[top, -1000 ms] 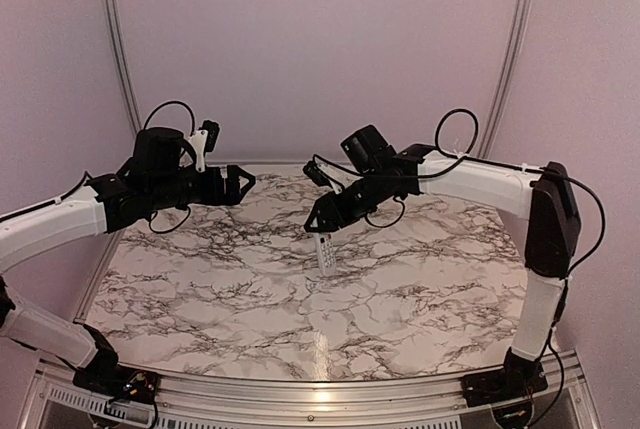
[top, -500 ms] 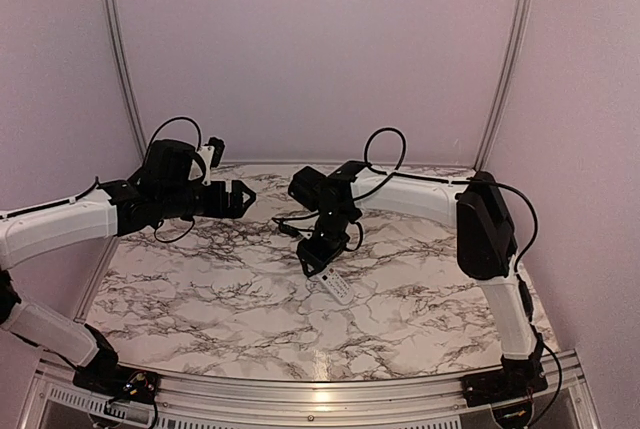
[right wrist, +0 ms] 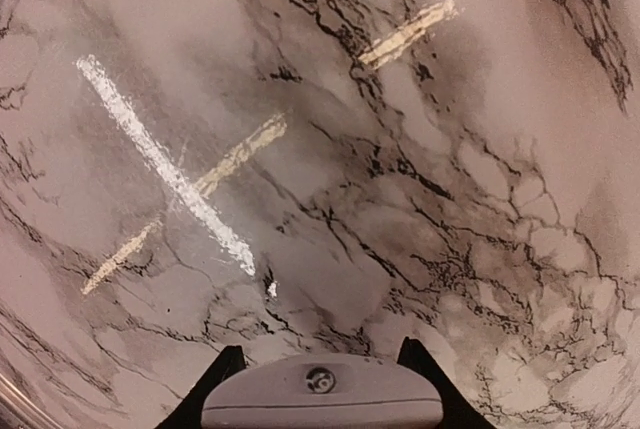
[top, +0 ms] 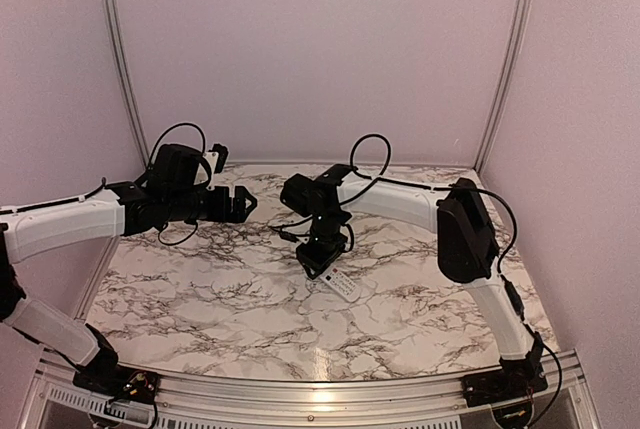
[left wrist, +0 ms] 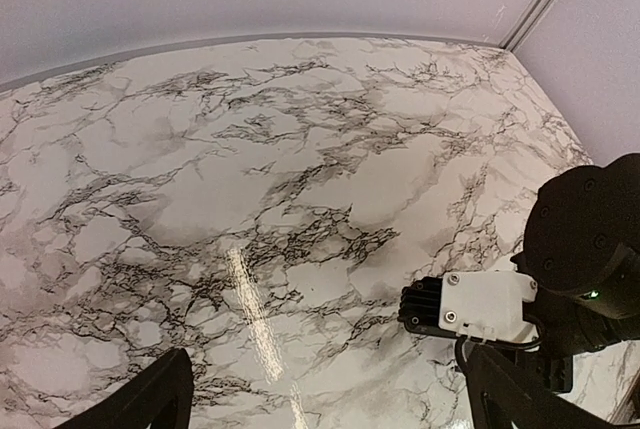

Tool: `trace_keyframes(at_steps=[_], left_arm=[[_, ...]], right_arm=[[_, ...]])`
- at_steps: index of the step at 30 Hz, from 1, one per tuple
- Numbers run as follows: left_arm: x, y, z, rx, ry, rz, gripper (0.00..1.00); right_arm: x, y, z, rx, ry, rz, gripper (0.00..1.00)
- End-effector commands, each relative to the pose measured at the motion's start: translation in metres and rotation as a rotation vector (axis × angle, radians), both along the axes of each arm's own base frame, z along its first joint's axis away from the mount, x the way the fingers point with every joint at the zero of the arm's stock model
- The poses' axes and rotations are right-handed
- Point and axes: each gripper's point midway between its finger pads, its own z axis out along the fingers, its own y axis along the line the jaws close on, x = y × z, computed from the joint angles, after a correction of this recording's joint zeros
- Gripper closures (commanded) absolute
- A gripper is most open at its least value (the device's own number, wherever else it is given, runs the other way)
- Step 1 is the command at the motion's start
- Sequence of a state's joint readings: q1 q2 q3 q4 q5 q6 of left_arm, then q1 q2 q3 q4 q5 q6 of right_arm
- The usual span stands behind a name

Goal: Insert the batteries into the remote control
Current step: Place the remote control at the center of the board, then adjust the remote control at the center of the board.

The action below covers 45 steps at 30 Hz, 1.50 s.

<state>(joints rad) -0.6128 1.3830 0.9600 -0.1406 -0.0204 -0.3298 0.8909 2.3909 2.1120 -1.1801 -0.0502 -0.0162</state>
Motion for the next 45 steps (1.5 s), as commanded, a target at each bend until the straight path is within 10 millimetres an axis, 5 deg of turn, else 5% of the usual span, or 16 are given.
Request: trace_keyframes(at_steps=[1, 7, 14, 24, 29, 36, 45], left_arm=[[0.003, 0.005, -0.01, 0.025, 0.013, 0.015, 0.01], [0.003, 0.004, -0.009, 0.02, 0.015, 0.008, 0.01], [0.006, 0.007, -0.011, 0.048, 0.01, 0.017, 0.01], [0.004, 0.005, -0.01, 0.026, 0.01, 0.002, 0.01], [0.004, 0.004, -0.008, 0.016, 0.013, 0.01, 0.01], [0.005, 0.004, -0.007, 0.018, 0.015, 0.011, 0.01], [0.009, 0.007, -0.013, 0.035, 0.048, 0.047, 0.01]], right_arm=[[0.016, -0.009, -0.047, -0.092, -0.027, 0.003, 0.63], [0.024, -0.01, -0.054, -0.082, -0.035, -0.011, 0.52], [0.028, -0.008, -0.052, -0.066, -0.046, -0.014, 0.26], [0.046, 0.007, 0.026, 0.224, -0.099, -0.072, 0.11], [0.063, -0.02, 0.059, 0.34, -0.152, -0.131, 0.1], [0.071, -0.078, 0.04, 0.228, -0.207, -0.204, 0.09], [0.067, -0.118, 0.01, 0.073, -0.258, -0.243, 0.09]])
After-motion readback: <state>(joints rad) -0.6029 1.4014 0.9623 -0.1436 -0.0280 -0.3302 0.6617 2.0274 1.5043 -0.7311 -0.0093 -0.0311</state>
